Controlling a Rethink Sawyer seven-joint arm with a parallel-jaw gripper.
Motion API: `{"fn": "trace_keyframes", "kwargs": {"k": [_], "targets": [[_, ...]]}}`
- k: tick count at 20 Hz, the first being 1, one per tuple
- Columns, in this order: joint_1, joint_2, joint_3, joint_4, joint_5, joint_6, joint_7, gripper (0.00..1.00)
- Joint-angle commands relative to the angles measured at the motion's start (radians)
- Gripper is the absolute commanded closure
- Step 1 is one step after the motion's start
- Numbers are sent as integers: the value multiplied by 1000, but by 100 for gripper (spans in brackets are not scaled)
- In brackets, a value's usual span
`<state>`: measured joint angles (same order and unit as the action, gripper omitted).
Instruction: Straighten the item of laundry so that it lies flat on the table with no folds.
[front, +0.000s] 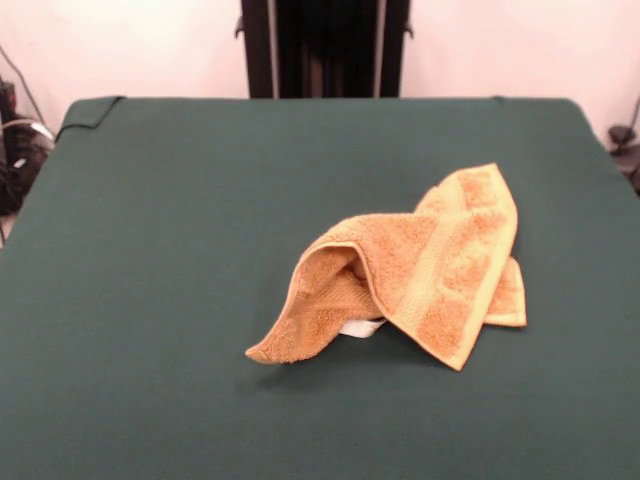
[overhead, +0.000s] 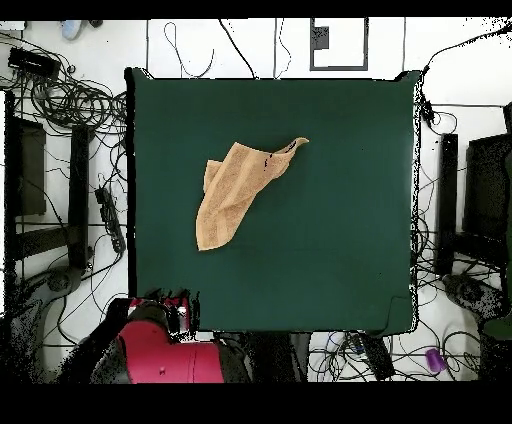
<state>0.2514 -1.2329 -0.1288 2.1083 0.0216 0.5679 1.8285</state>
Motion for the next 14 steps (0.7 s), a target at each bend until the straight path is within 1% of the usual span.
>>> {"fn": "trace_keyframes", "kwargs": {"k": [1, 2, 7, 10, 14], "targets": [[8, 156, 8, -41, 0, 29, 251, 0], [-5, 192, 25, -84, -2, 28, 225, 0], [-7, 257, 27, -196, -9, 77, 209, 0], [-16, 302, 33, -247, -5, 79, 195, 0], [-26, 323, 39, -268, 3, 75, 176, 0]]}}
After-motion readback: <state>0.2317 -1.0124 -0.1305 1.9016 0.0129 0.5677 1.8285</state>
